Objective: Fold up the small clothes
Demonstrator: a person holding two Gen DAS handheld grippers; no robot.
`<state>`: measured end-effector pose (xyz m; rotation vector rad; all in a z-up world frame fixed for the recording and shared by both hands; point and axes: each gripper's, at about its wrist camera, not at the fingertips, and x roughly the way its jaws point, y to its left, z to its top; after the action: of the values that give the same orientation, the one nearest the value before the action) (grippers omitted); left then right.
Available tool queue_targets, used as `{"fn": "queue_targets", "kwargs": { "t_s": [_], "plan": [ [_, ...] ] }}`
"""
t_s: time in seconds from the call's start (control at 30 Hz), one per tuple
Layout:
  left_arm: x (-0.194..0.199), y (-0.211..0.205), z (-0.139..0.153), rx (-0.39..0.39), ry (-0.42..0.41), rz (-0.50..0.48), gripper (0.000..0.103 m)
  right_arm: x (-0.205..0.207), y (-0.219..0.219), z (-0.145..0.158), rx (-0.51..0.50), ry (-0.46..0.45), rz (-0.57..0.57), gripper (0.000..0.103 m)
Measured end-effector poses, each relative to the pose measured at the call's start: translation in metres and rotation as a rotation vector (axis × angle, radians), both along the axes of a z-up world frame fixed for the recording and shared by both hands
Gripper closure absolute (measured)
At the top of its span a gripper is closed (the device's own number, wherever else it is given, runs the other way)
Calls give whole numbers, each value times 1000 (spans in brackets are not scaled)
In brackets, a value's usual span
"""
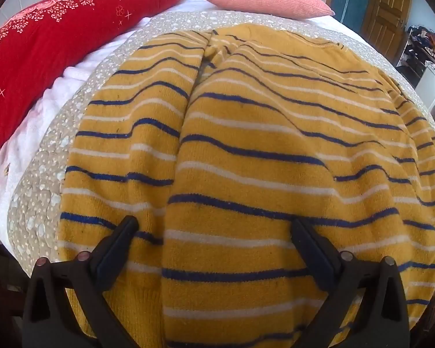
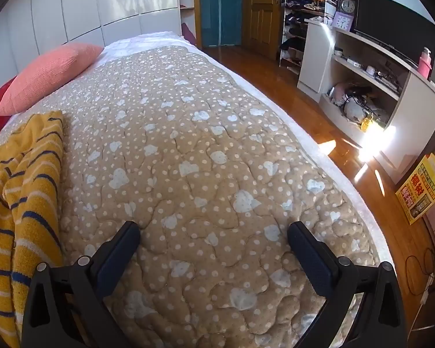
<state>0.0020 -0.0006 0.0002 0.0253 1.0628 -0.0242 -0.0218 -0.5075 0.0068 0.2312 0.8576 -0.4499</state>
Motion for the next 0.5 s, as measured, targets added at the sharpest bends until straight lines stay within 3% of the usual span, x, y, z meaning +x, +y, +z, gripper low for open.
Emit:
{"fn": "queue_targets", "kwargs": {
  "t_s": [0.13,0.2,0.5],
  "plan": [
    [0,-7,-3,26,-8,-4,0,-1,-10,4,26,-32,-1,0],
    [-6,-5,-4,30,-32,-3,0,1,-3,4,-15,-16,-3,0],
    [0,-2,1,31,-6,-2,0,-3,-2,0,-19,-11,-2,0]
  ]
}}
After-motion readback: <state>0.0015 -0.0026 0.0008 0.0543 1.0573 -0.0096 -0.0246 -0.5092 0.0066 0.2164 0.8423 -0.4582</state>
